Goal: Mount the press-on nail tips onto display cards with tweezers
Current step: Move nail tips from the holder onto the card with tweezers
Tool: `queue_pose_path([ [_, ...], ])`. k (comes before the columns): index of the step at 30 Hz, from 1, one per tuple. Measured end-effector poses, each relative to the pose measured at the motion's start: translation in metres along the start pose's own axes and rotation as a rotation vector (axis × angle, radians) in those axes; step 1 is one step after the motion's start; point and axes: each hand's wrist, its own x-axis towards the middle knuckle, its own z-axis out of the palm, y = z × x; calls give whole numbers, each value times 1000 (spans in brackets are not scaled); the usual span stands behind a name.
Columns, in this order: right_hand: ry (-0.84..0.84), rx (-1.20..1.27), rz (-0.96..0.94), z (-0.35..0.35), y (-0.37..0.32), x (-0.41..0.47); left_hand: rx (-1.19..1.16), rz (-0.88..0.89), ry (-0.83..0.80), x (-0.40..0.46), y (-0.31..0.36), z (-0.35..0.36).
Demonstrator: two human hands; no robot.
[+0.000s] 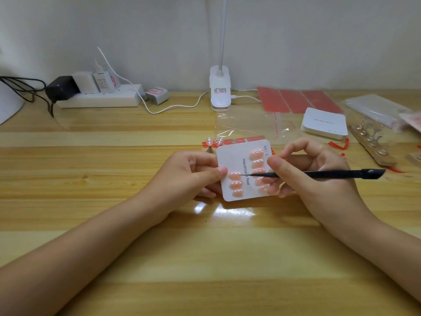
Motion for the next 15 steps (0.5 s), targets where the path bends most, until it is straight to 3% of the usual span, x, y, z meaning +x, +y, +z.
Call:
queue_pose_path([
  [3,-49,-52,-67,0,1,-3,22,-14,6,1,0,0],
  [10,-196,-414,-504,2,7,-8,58,-19,19,2,0,1],
  [12,-171,-335,-414,1,4,-7,58,-17,6,2,0,1],
  [15,-70,-20,-111,-3,-1,-1,56,-14,-3,2,0,1],
])
